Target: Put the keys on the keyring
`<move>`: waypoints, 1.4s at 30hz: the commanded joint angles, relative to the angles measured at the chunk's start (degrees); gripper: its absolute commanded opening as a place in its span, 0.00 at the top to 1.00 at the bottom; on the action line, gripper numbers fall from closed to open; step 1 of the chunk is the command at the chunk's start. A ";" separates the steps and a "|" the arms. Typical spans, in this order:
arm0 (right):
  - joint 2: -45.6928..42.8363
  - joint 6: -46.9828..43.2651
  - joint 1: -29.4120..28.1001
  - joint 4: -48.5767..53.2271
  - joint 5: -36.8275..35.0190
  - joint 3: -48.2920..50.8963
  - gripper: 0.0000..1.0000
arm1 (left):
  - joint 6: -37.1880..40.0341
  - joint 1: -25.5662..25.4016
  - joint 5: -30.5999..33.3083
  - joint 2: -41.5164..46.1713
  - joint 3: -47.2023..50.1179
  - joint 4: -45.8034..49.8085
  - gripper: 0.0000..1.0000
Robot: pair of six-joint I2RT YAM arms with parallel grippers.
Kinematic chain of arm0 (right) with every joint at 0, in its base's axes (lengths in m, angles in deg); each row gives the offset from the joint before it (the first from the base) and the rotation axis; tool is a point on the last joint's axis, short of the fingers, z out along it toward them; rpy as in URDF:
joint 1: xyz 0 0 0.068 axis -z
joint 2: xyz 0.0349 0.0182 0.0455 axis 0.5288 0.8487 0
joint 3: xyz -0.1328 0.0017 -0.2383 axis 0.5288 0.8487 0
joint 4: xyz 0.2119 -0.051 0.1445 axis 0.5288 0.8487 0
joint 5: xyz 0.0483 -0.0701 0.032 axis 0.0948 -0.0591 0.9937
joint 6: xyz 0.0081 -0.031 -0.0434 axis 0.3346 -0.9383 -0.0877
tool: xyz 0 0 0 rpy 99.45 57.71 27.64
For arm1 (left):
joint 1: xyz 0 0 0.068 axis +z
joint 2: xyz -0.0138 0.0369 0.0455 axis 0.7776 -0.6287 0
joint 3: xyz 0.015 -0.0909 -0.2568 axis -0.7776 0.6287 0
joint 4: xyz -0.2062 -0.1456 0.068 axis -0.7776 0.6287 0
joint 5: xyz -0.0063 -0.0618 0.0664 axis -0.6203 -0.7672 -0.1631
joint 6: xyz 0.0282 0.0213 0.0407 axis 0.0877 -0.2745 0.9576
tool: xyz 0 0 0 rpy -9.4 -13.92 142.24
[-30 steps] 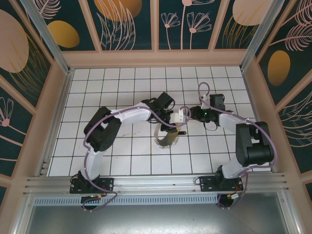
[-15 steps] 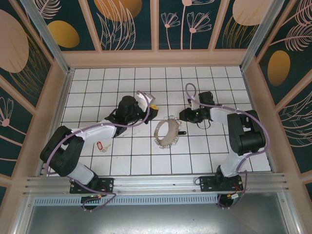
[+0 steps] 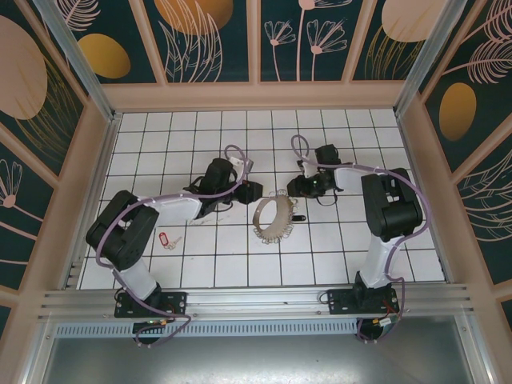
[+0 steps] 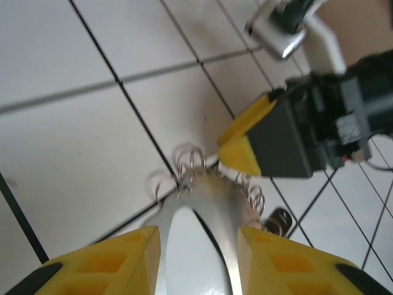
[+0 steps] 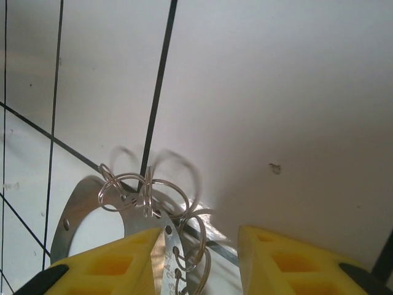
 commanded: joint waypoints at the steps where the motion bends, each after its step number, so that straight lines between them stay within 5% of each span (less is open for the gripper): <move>1: 0.90 -1.40 -1.01 4.18 0.35 -0.70 0.64 | -3.14 0.13 -5.91 -2.14 -1.13 3.93 0.63; 6: 2.31 -2.15 -1.40 4.93 1.71 -1.26 0.65 | -4.11 -0.19 -12.95 -5.05 -0.49 2.04 0.63; 20: 5.46 -6.23 -2.23 9.34 7.33 -3.10 0.68 | -3.50 -2.21 -9.82 -13.28 -3.20 7.45 0.84; 29: 6.57 -8.15 -2.34 11.16 11.66 -4.17 0.71 | -3.24 -2.20 -8.21 -13.11 -2.23 5.73 0.85; 42: 2.97 -7.08 -1.17 8.62 13.76 -3.63 0.92 | -3.98 -2.15 -5.26 -7.72 -0.94 0.20 0.79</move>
